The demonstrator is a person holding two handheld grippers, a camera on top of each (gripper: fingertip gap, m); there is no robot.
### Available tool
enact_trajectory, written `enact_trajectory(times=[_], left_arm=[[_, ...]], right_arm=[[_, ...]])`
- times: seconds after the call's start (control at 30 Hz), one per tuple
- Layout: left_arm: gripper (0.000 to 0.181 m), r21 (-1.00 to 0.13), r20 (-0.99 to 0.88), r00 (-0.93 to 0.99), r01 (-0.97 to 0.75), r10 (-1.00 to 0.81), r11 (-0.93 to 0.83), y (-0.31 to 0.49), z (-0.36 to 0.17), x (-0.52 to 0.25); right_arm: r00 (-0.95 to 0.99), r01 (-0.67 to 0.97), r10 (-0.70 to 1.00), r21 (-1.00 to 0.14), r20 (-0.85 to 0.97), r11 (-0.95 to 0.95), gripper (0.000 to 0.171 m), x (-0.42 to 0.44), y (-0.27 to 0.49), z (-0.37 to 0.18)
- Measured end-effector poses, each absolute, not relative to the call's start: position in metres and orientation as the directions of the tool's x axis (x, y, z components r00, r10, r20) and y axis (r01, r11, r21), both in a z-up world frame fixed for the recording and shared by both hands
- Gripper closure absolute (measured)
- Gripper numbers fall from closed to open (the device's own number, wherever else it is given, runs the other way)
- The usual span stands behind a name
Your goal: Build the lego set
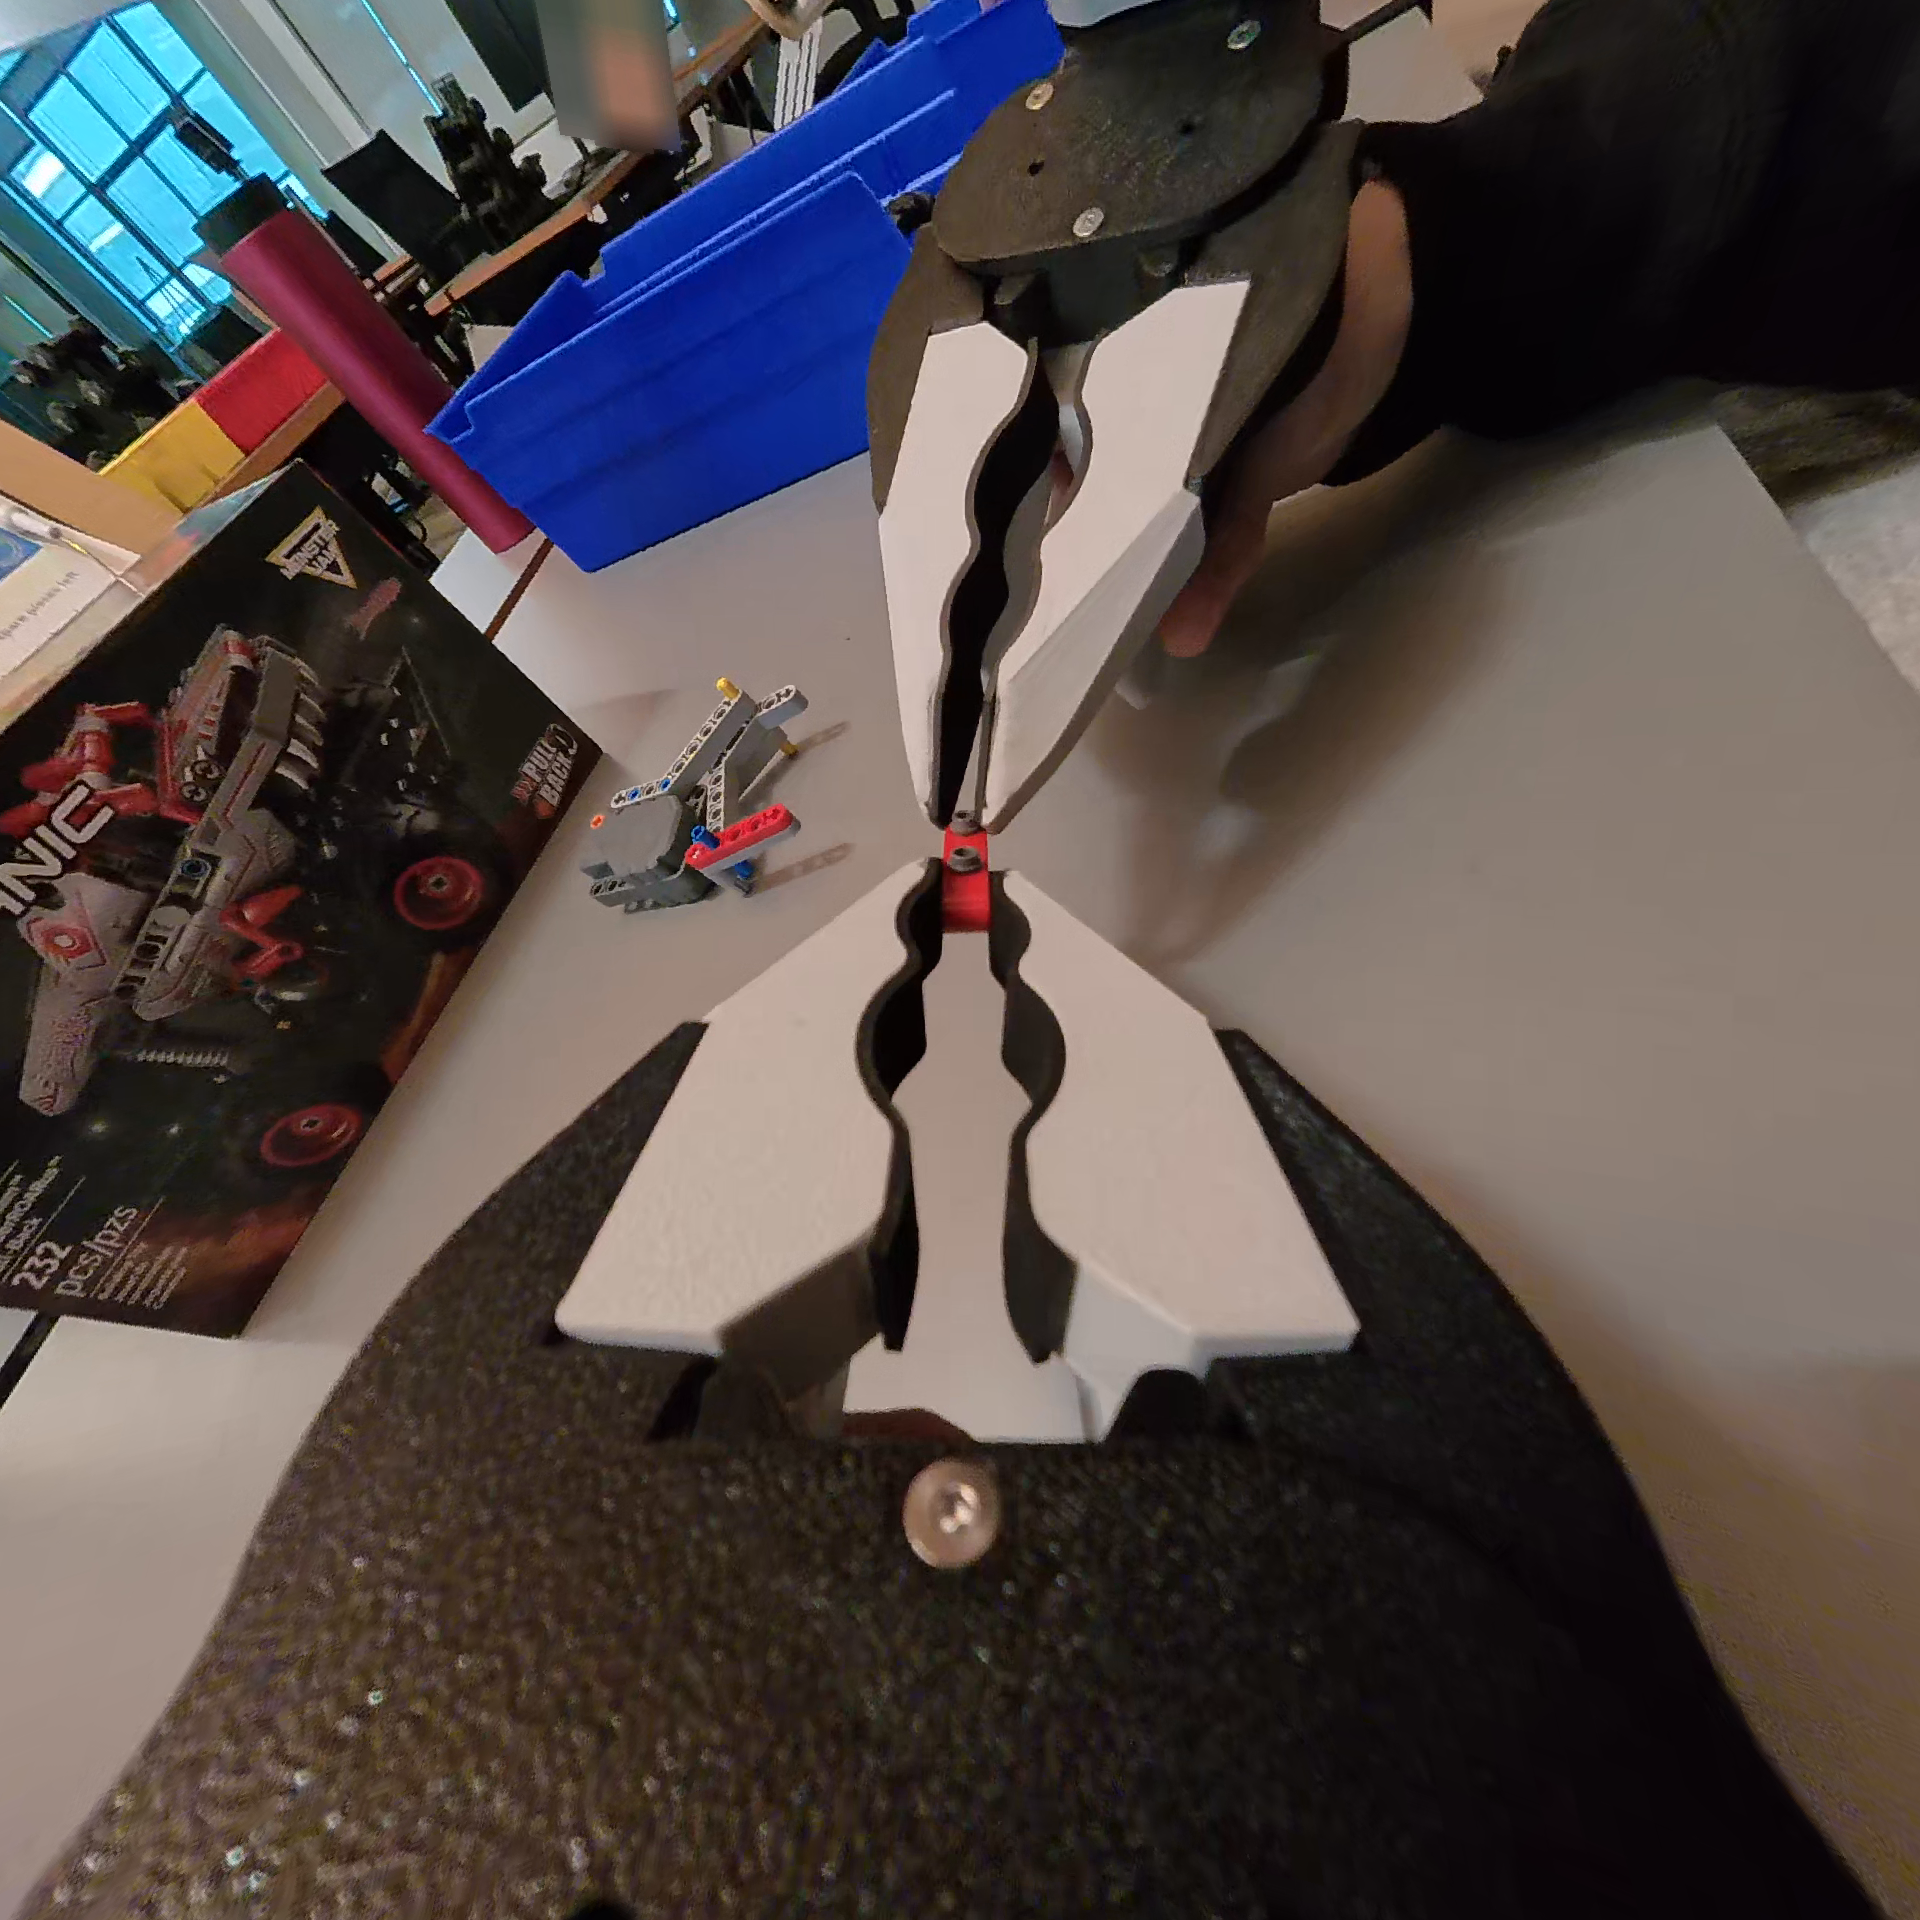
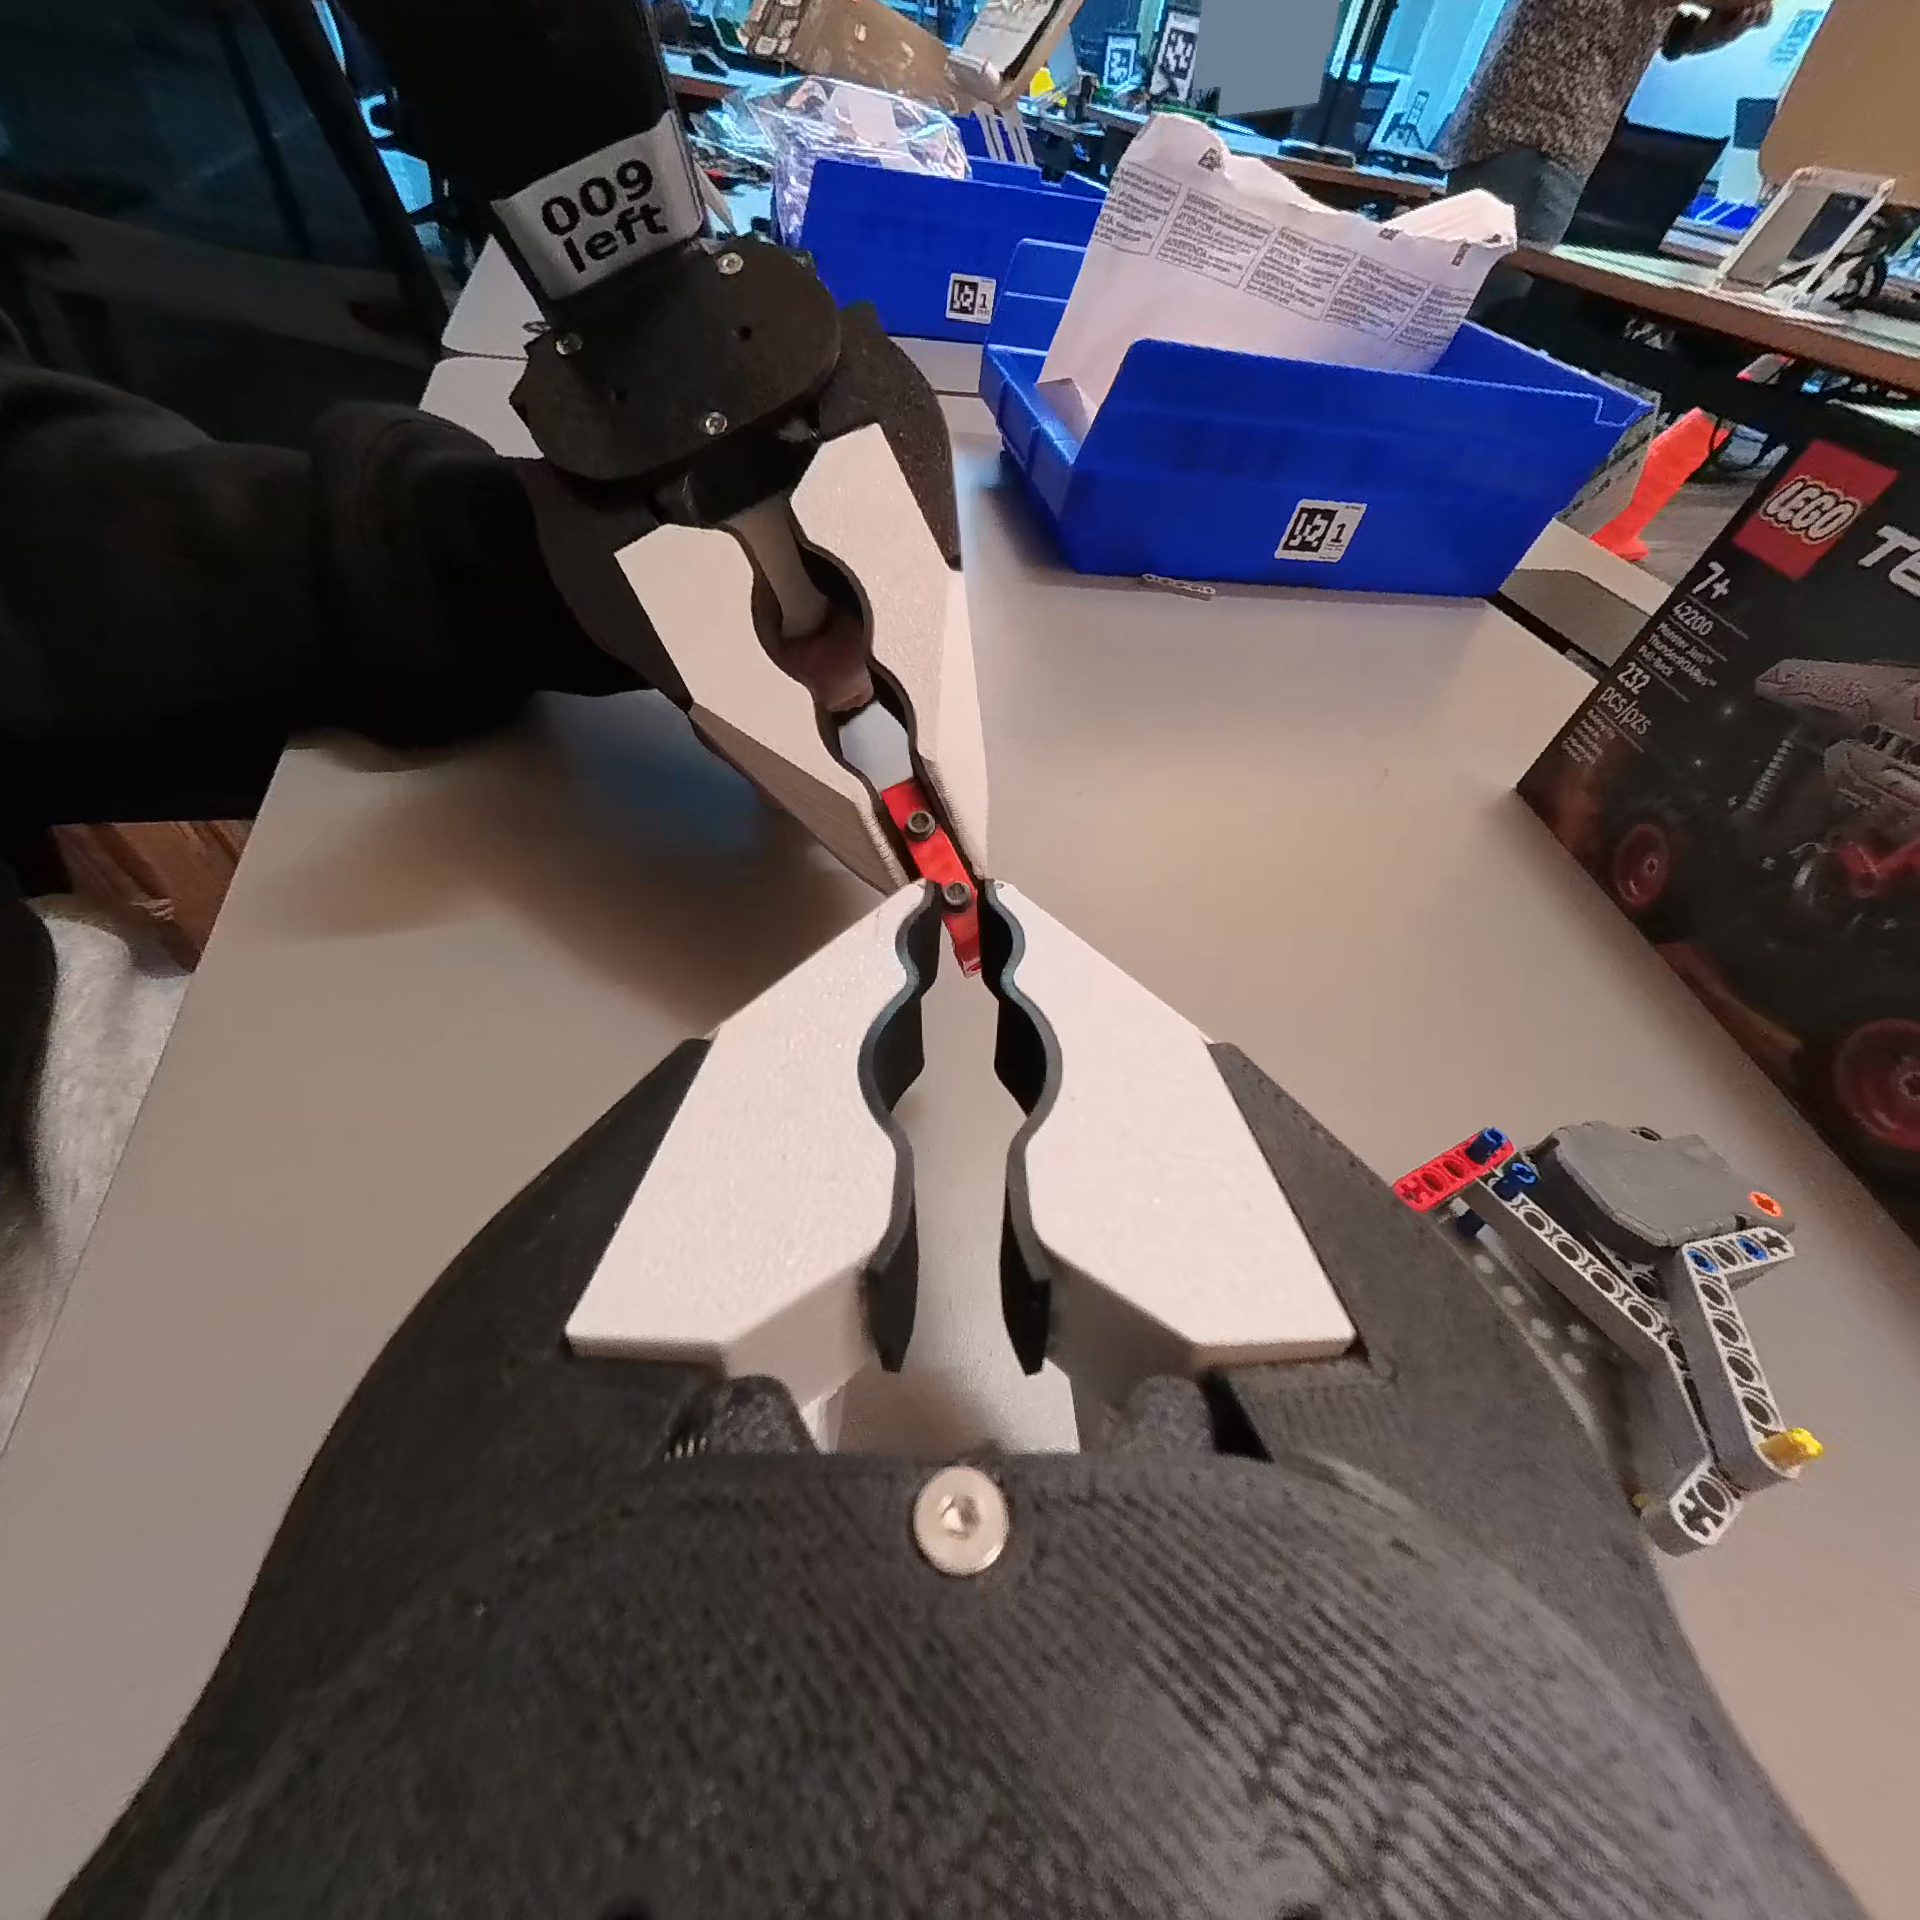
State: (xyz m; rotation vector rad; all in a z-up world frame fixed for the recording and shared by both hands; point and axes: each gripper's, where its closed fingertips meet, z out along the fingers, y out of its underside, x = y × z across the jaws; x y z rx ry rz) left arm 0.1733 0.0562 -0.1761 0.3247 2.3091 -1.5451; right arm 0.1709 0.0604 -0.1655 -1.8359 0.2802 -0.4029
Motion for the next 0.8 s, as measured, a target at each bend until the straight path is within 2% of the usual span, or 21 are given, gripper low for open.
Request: enact_trajectory(times=[0.47,0.7,0.8], left_arm=[[0.176,-0.826,-0.442,-0.897,0.393,-0.031,0.405,0.056,-0.176,0.178],[0.177,-0.748,-0.525,-0.851,0.449,-0.023,0.489,0.057,-0.186,0.183],[0.176,-0.77,-0.52,-0.853,0.441,-0.052,0.461,0.055,-0.18,0.183]], right_arm=[[0.886,0.012,-0.438,-0.953,0.15,-0.302,0.167,0.175,0.061,-0.166],[0.869,-0.009,-0.459,-0.922,0.184,-0.388,0.166,0.18,0.061,-0.179],[0.873,-0.018,-0.464,-0.942,0.148,-0.336,0.167,0.18,0.059,-0.172]])
